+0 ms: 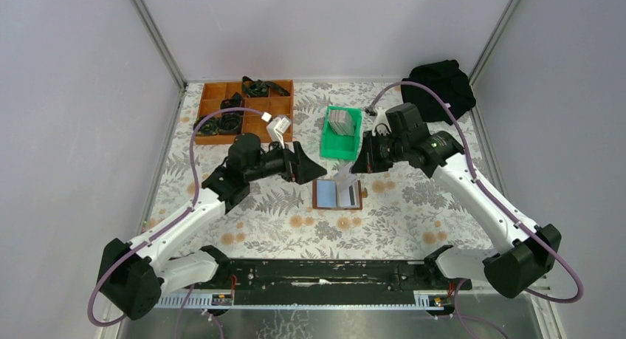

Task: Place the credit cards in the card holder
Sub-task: Pick up the credit card from the storage box.

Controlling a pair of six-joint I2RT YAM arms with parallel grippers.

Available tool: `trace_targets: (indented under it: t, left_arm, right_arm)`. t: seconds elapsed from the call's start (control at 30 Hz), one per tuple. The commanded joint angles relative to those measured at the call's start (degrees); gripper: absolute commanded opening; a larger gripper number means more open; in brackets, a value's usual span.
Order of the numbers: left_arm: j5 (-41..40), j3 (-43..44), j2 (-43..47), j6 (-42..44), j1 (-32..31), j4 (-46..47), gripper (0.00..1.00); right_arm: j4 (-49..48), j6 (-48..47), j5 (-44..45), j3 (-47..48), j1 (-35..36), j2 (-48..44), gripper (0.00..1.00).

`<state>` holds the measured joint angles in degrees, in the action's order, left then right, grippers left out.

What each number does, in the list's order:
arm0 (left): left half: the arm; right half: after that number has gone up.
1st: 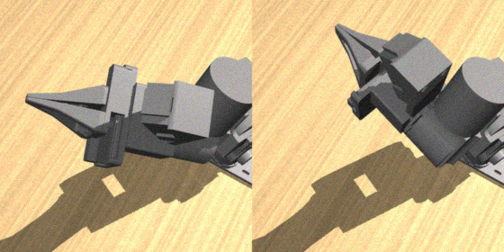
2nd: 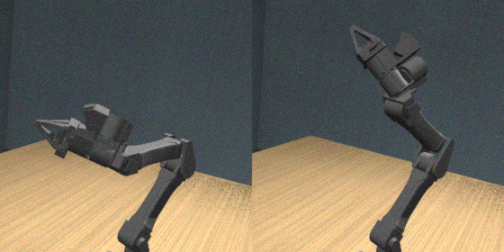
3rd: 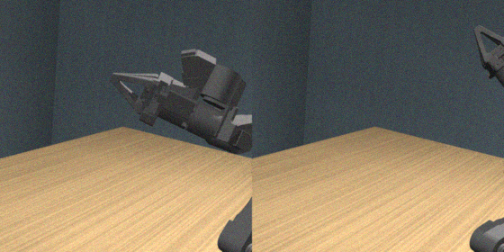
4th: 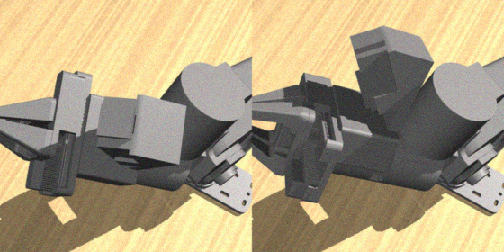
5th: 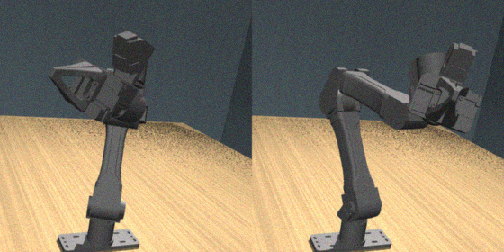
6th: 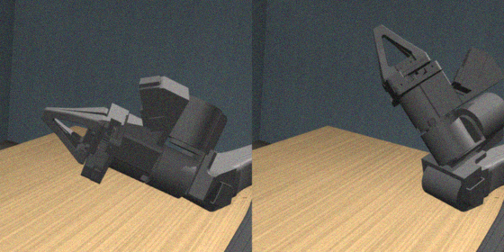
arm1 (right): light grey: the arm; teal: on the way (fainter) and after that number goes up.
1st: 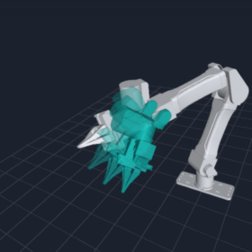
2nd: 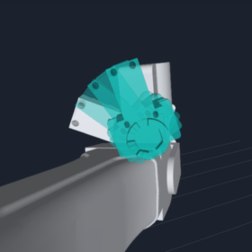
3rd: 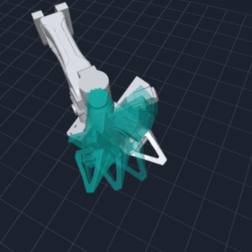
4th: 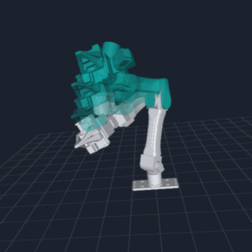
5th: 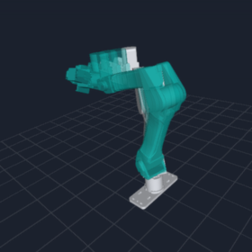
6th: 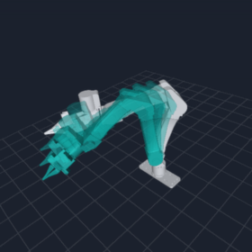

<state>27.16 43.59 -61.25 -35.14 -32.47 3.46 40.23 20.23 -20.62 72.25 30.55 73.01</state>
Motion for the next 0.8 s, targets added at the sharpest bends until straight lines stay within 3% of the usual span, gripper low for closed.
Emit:
trace_targets:
  t: [0.0, 0.23, 0.5, 0.77]
  left_arm:
    - [14.5, 0.2, -2.3, -1.0, 0.3, 6.5, 0.9]
    - [21.1, 0.1, -6.2, -1.5, 0.2, 8.2, 0.86]
    - [22.1, -1.3, -7.3, -1.6, 0.3, 8.8, 0.83]
    - [25.7, -2.0, -9.2, -3.0, 0.3, 10.7, 0.69]
  right_arm:
    - [-2.3, 0.5, -11.5, -2.7, 0.5, -2.0, 0.0]
    - [-5.9, 1.8, -20.5, -5.5, 0.4, -2.4, 0.0]
    - [-9.0, 2.7, -28.0, -6.7, 0.4, -1.0, 0.0]
    - [-11.2, 3.5, -30.9, -7.5, 0.4, 0.4, 0.0]
